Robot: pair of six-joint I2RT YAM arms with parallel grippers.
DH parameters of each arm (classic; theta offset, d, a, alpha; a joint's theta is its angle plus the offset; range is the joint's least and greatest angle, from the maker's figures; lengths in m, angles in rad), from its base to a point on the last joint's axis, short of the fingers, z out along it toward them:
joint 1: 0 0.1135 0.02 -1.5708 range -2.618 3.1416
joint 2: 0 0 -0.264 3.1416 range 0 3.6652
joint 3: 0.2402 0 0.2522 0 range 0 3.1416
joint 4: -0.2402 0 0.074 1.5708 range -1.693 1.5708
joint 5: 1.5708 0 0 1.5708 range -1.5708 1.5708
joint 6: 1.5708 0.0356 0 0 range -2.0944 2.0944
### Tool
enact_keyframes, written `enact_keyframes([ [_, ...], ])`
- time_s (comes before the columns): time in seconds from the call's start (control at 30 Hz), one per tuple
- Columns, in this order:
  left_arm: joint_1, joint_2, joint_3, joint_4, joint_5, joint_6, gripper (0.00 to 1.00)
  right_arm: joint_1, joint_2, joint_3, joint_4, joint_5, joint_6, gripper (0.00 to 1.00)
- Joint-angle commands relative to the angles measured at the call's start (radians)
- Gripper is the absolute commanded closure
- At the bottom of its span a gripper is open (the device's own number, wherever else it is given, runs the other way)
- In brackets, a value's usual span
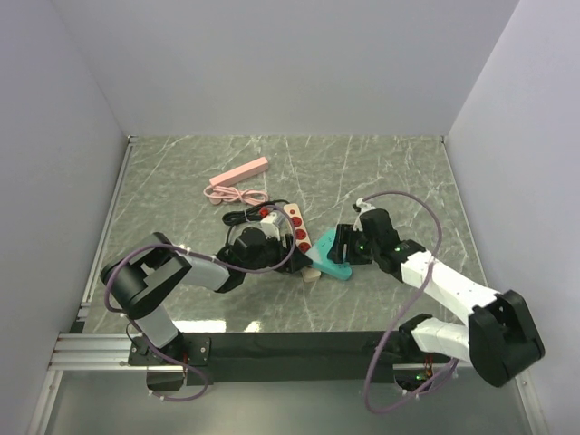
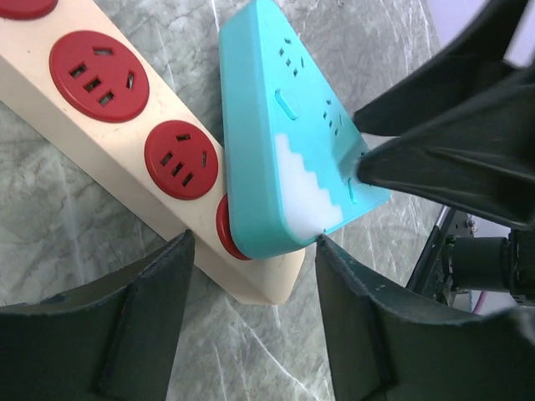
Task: Insert the plug
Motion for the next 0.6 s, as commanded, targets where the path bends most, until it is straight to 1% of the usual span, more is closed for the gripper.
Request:
enact_keyframes([
  [0.0,0.003,0.032,-0.045,-0.105,-0.084,0.002,0.37,0.066,-0.084,0.017,-0.019,0.077,0.022,0.32],
  [0.1,0.003,0.020,-0.047,-0.119,-0.096,0.008,0.40,0.098,-0.106,0.020,-0.003,0.113,0.032,0.32],
  [0.17,0.003,0.024,-0.051,-0.110,-0.093,0.006,0.43,0.106,-0.092,0.027,0.008,0.125,0.035,0.34],
  [0.3,0.006,0.040,-0.065,-0.088,-0.082,-0.009,0.46,0.148,-0.061,0.042,0.050,0.139,0.041,0.36],
  [0.4,0.010,0.043,-0.076,-0.074,-0.078,-0.011,0.47,0.172,-0.027,0.060,0.065,0.180,0.041,0.39],
  [0.43,0.010,0.040,-0.078,-0.076,-0.081,-0.011,0.47,0.184,-0.017,0.063,0.073,0.193,0.042,0.43],
  [0.53,0.012,0.047,-0.079,-0.073,-0.078,-0.012,0.48,0.203,0.002,0.089,0.097,0.197,0.050,0.48],
  [0.57,0.012,0.052,-0.081,-0.068,-0.075,-0.014,0.49,0.213,0.008,0.096,0.096,0.220,0.050,0.50],
])
